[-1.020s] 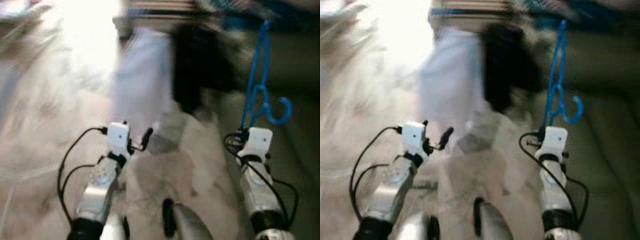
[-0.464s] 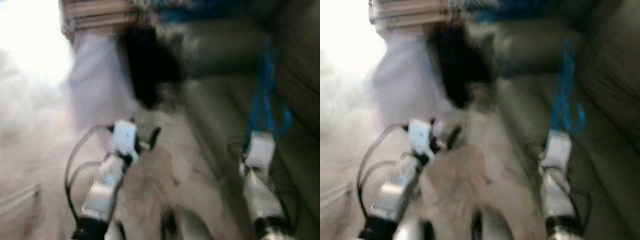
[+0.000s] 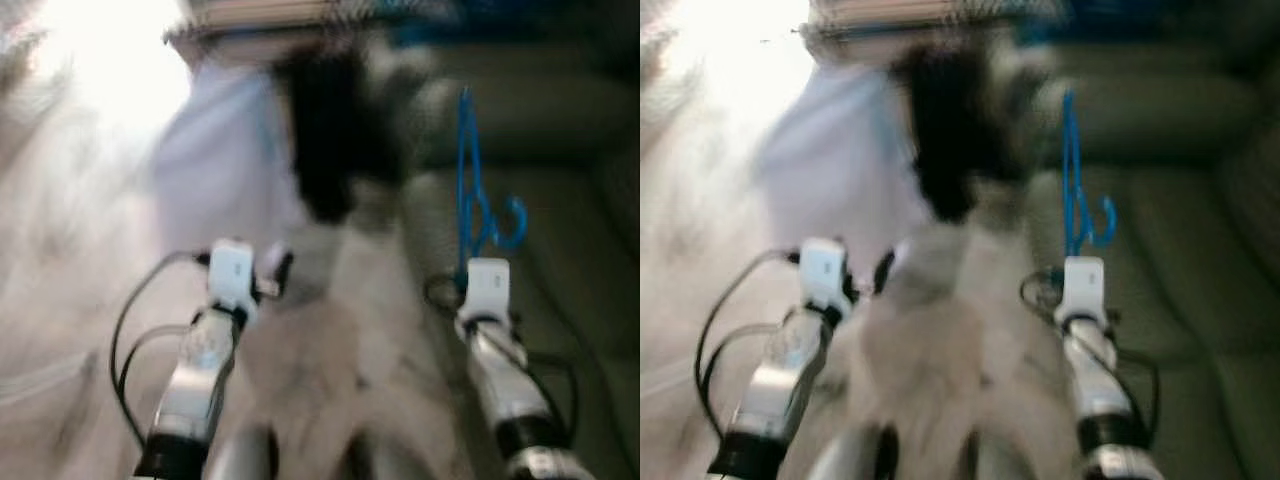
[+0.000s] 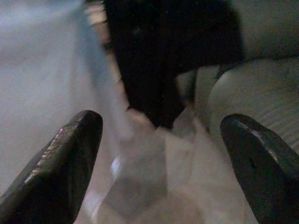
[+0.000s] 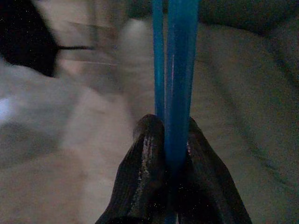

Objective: Hang hanger

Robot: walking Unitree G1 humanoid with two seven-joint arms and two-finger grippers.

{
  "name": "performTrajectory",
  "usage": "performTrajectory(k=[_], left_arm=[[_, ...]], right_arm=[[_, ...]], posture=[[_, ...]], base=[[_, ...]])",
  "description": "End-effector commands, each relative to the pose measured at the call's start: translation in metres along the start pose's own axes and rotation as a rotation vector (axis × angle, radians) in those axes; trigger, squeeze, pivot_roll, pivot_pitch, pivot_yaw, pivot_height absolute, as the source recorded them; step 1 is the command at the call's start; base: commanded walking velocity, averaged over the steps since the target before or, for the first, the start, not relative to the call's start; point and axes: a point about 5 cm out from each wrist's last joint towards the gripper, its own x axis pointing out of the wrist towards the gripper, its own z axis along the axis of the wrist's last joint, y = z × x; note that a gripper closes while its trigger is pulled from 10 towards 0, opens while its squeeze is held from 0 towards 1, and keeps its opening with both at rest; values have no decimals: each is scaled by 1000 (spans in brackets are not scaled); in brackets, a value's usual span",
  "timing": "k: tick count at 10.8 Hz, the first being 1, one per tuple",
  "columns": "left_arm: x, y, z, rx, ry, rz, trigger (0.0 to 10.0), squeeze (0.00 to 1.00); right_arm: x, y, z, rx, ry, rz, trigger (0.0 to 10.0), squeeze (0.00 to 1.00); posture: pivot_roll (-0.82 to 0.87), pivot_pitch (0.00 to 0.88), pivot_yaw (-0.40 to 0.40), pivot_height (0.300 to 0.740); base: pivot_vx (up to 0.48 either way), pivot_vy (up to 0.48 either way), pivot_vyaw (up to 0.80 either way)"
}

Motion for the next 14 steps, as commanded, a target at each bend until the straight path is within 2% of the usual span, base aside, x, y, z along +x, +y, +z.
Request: performTrajectory(k=[1, 2, 4, 5, 6, 8, 10, 14], left_arm=[[-3, -3, 2, 22, -17, 36, 10000, 0], [-7, 2, 1, -1, -14, 75, 10000, 0], [-27, 21, -17, 102, 54, 213, 10000, 0], [-41, 35, -32, 145, 129, 280, 10000, 0], [-50, 46, -40, 165, 174, 331, 10000, 0], [-56, 58, -43, 186, 211, 398, 10000, 0], [-54, 58, -42, 169, 209, 407, 10000, 0], [-51, 51, -39, 138, 195, 402, 10000, 0]], right_arm=[[-3, -11, -9, 65, 77, -55, 10000, 0], [-2, -11, -6, 11, 48, -19, 10000, 0], [-8, -4, -17, 29, 103, 56, 10000, 0], [-14, 1, -26, 31, 129, 96, 10000, 0], [-22, 9, -38, 24, 197, 158, 10000, 0], [-33, 14, -58, 6, 316, 192, 10000, 0], [-31, 17, -52, 27, 290, 214, 10000, 0], [-29, 17, -44, 24, 282, 243, 10000, 0]], posture=[[-14, 219, -54, 740], [-8, 231, -54, 740], [2, 231, -60, 740], [7, 236, -59, 740], [8, 233, -53, 740], [12, 230, -46, 740], [12, 226, -45, 740], [14, 224, -50, 740]], base=[[0, 0, 0], [0, 0, 0], [0, 0, 0], [0, 0, 0], [0, 0, 0], [0, 0, 0], [0, 0, 0], [323, 125, 0]])
